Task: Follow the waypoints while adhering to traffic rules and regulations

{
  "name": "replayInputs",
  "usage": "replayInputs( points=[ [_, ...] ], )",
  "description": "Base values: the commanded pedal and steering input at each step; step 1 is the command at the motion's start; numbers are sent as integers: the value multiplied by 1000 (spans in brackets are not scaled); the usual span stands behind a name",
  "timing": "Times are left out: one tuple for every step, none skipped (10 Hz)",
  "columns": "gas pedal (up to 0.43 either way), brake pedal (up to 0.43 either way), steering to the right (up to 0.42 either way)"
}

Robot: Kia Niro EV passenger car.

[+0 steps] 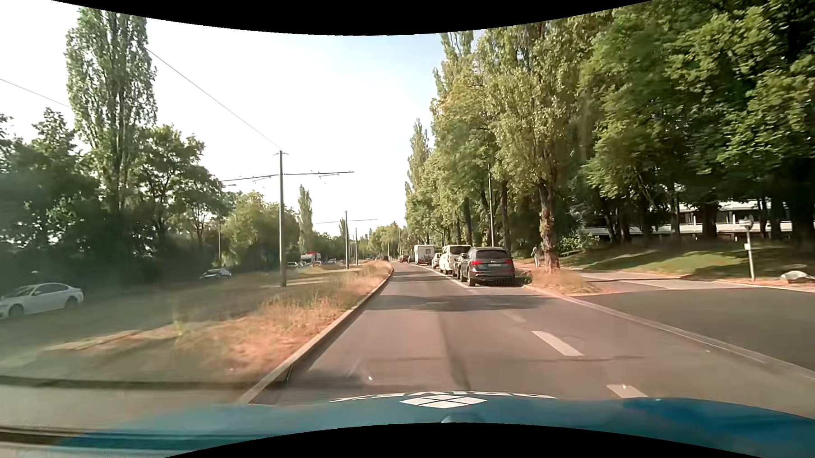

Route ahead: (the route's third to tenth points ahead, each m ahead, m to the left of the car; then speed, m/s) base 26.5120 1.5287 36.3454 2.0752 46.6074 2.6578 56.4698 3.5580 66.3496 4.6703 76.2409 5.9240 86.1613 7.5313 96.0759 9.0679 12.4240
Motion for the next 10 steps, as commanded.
replayInputs(
  points=[
    [177, 0, -7],
    [177, 0, -7],
    [177, 0, -7],
    [177, 0, -8],
    [177, 0, -8],
    [177, 0, -8],
    [177, 0, -9],
    [177, 0, -9],
    [177, 0, -9],
    [177, 0, -10]
  ],
)
